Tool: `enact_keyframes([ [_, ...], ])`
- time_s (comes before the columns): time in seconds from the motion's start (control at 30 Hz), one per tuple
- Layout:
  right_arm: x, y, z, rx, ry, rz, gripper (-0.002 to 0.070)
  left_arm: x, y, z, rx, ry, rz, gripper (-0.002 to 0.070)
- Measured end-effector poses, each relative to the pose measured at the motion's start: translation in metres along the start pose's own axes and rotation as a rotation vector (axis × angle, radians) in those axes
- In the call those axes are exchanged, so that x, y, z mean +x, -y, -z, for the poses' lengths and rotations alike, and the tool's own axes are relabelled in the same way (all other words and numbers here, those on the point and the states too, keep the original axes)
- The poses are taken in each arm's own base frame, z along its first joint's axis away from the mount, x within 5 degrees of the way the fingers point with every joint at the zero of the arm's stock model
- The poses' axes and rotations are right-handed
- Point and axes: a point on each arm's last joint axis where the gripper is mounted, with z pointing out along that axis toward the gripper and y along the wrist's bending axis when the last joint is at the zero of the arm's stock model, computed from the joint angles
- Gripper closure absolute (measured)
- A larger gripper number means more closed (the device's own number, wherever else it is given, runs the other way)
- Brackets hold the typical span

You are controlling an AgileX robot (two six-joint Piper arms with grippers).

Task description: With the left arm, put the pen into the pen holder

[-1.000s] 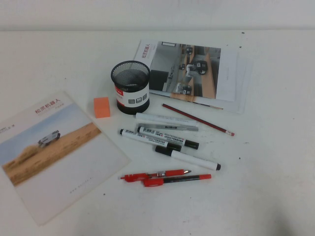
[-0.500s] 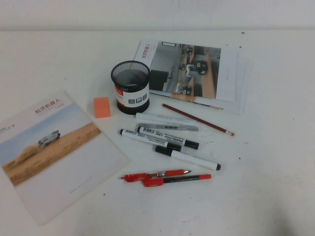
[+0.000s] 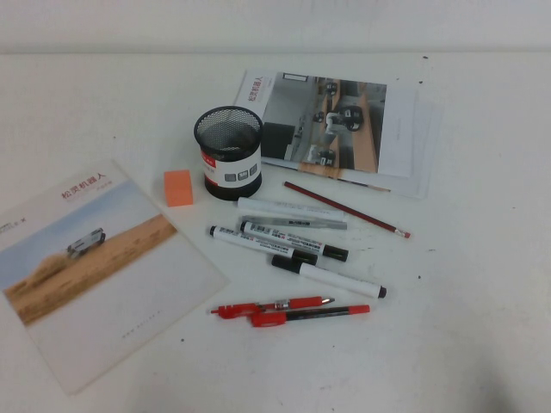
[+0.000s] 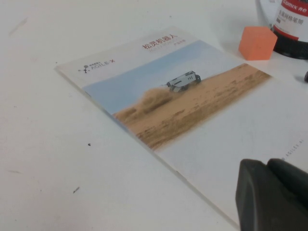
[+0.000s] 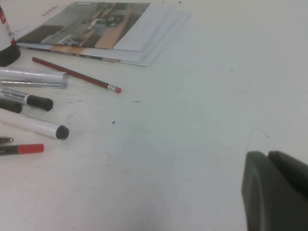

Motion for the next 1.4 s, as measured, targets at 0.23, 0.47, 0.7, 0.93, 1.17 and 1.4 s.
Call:
enact_keyframes([
  [0.23,0.0,0.0,0.0,0.0,0.0,0.0,0.0698,0.0,0.0,0.0,0.0,0.0,0.0,0.0676],
  [0.47,0.0,0.0,0.0,0.0,0.0,0.0,0.0698,-0.0024,-0.0016,-0.0004,-0.018,0.037,-0.06,0.0676],
  [0.7,0.0,0.0,0.0,0.0,0.0,0.0,0.0698,-0.0071,-0.0011,-0.0002,-0.01,0.092,0.038,0.0676],
  [0.93,0.0,0.0,0.0,0.0,0.0,0.0,0.0698,-0.0075,-0.0011,-0.0002,-0.007,0.097,0.094,0.0676],
  [1.17,0.0,0.0,0.0,0.0,0.0,0.0,0.0698,-0.0057,-0.0014,-0.0004,-0.011,0.077,0.1,0.0676],
  [1.4,0.0,0.0,0.0,0.0,0.0,0.0,0.0698,-0.0029,-0.0019,-0.0005,-0.018,0.048,0.102,0.0676],
])
